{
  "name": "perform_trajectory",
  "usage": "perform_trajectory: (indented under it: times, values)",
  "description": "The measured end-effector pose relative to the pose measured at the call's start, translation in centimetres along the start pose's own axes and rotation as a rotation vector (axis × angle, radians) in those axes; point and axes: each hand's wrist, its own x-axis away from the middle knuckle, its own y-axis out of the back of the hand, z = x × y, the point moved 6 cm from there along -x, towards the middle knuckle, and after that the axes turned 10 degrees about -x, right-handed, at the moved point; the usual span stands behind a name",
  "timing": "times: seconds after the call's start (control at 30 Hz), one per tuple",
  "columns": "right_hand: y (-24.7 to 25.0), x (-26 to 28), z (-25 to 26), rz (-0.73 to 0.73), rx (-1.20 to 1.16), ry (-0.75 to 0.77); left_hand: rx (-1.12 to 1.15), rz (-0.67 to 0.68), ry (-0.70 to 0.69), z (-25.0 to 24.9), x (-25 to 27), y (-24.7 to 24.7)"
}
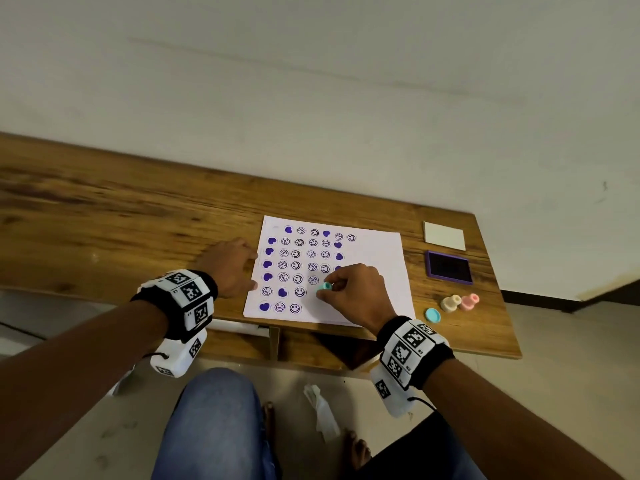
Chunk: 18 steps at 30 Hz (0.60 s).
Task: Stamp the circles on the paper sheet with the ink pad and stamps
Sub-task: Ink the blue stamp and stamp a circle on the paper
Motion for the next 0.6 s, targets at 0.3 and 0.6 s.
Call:
perform_trajectory:
  times: [0.3,0.6]
  values:
    - [-1.1,-0.5,0.8,0.023,0.043,0.004,0.023,-0.024,0.023,0.2,-0.3,-0.3]
    - [-2.1,-1.4,1.1,0.061,0.134,0.000,0.020,-0.034,0.037,0.4,-0.4,-0.4]
